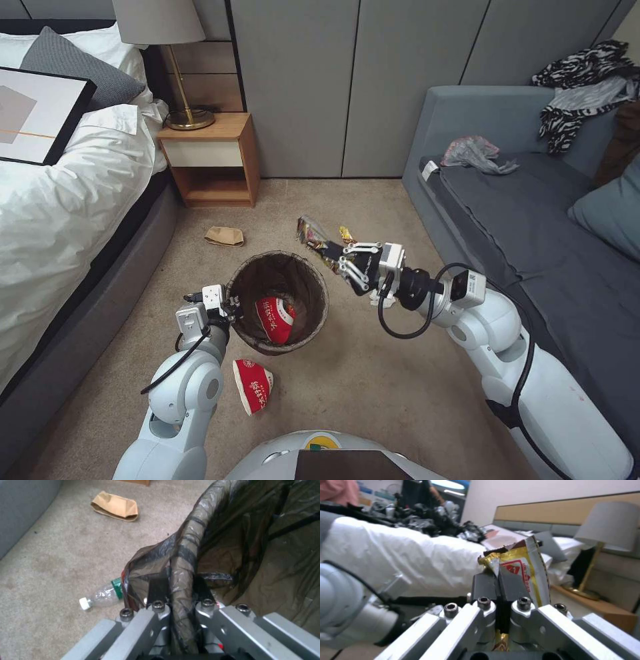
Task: Pick up the trash bin, then pick up the garbage from the floor and place it into the trash bin.
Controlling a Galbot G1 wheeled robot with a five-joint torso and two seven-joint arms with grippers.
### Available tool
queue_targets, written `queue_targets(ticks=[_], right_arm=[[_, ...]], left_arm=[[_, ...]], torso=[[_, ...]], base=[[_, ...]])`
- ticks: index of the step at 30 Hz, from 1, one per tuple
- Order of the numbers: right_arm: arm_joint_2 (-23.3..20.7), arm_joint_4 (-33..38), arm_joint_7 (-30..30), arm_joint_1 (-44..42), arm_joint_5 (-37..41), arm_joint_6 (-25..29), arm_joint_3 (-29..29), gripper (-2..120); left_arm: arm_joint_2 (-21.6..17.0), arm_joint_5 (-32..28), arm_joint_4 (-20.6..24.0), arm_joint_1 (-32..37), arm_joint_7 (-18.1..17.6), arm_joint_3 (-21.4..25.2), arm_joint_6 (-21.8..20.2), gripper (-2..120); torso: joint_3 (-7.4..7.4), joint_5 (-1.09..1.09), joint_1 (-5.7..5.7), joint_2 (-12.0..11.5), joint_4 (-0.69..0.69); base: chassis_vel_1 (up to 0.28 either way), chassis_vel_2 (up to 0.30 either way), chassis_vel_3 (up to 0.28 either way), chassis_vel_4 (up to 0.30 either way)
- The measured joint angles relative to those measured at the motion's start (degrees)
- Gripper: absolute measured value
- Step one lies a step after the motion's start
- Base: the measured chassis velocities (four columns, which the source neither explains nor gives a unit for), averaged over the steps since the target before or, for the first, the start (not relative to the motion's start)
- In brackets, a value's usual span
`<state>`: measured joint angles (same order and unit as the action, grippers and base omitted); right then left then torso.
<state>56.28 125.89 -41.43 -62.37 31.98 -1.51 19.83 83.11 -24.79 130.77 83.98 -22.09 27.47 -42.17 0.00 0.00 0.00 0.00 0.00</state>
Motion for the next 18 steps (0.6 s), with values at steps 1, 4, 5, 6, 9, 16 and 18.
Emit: queue_targets(ticks=[1, 4, 5, 6, 9, 16, 18], right_arm=[[0.0, 0.0, 0.0, 0.0, 0.0, 0.0, 0.0, 0], [-0.3, -0.9, -1.5, 1.2, 0.0, -0.8, -2.3, 0], [-0.3, -1.7, -2.4, 1.8, -0.3, -1.1, -3.8, 0], [-0.3, -2.2, -2.7, 2.0, -0.5, -1.3, -4.5, 0], [-0.3, -3.8, -3.5, 2.7, -0.9, -1.6, -6.6, 0], [0.0, -8.2, -4.8, 4.5, -2.7, -2.3, -12.1, 0], [0.1, -9.1, -4.8, 4.7, -2.9, -2.3, -12.9, 0]], left_arm=[[0.0, 0.0, 0.0, 0.0, 0.0, 0.0, 0.0, 3], [0.0, -0.1, -0.4, -0.1, 0.1, -0.3, 0.0, 3], [0.0, -0.1, -0.5, -0.2, 0.1, -0.4, 0.0, 3], [0.0, -0.2, -0.5, -0.2, 0.2, -0.5, 0.0, 3], [0.0, -0.2, -0.7, -0.2, 0.2, -0.7, 0.0, 3], [0.1, -0.3, -1.2, -0.3, 0.4, -0.8, 0.0, 3], [0.1, -0.3, -1.2, -0.4, 0.5, -0.8, 0.0, 3]], torso=[[0.0, 0.0, 0.0, 0.0, 0.0], [0.0, -0.01, 0.0, 0.0, 0.0], [0.0, -0.01, 0.0, 0.0, 0.0], [0.0, -0.01, 0.0, 0.0, 0.0], [0.0, -0.01, 0.0, 0.0, 0.0], [0.0, -0.01, 0.0, 0.0, 0.0], [0.0, -0.01, 0.0, 0.0, 0.0]], base=[[0.0, 0.0, 0.0, 0.0], [0.0, 0.0, 0.0, 0.0], [0.0, 0.0, 0.0, 0.0], [0.0, 0.0, 0.0, 0.0], [0.0, 0.0, 0.0, 0.0], [0.0, 0.0, 0.0, 0.0], [0.0, 0.0, 0.0, 0.0]])
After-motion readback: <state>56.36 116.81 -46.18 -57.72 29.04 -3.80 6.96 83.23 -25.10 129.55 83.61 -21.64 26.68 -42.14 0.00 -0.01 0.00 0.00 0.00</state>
